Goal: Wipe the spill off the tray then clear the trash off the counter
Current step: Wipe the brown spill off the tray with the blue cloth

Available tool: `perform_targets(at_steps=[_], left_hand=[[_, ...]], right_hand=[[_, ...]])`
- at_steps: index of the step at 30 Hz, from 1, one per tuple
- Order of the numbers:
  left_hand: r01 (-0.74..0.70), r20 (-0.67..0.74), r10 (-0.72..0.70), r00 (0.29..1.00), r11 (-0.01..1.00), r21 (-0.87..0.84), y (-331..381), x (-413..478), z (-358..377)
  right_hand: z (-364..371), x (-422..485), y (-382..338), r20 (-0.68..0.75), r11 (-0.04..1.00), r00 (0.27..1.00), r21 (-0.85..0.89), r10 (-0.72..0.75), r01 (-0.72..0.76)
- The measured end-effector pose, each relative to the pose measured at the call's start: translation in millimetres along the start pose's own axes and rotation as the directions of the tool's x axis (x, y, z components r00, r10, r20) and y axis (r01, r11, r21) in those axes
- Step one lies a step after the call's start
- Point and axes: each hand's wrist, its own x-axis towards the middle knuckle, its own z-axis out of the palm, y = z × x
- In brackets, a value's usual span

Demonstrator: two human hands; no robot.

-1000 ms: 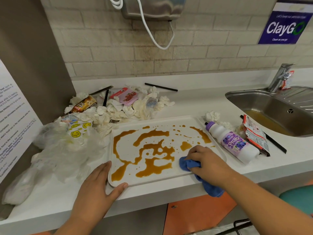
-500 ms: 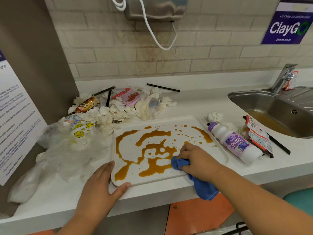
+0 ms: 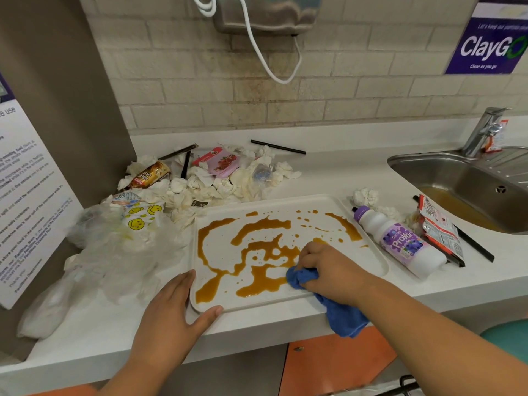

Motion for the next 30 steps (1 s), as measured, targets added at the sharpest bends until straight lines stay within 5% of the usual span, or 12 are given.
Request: perform_targets(at_steps=[13,18,30], left_hand=[[-0.001,-0.003,0.001,1.0,1.0,0.009,0.4,0.6,0.0],[0.005,-0.002,-0.005,1.0,1.0,0.02,-1.2,0.2,1.5],[0.006,-0.012,-0.006,1.0,1.0,0.021,1.0,-0.3,1.1]], right_hand=[[-19.2,2.4,5.1,0.173,1.0,0.985,0.011,-0.001,-0.001],[-5.7,2.5,-7.1,0.146,0.992,0.982,-0.02,-0.121,0.126],[-14.1,-3.6,3.4,0.156,0.988,0.976,-0.02,-0.15,0.155]])
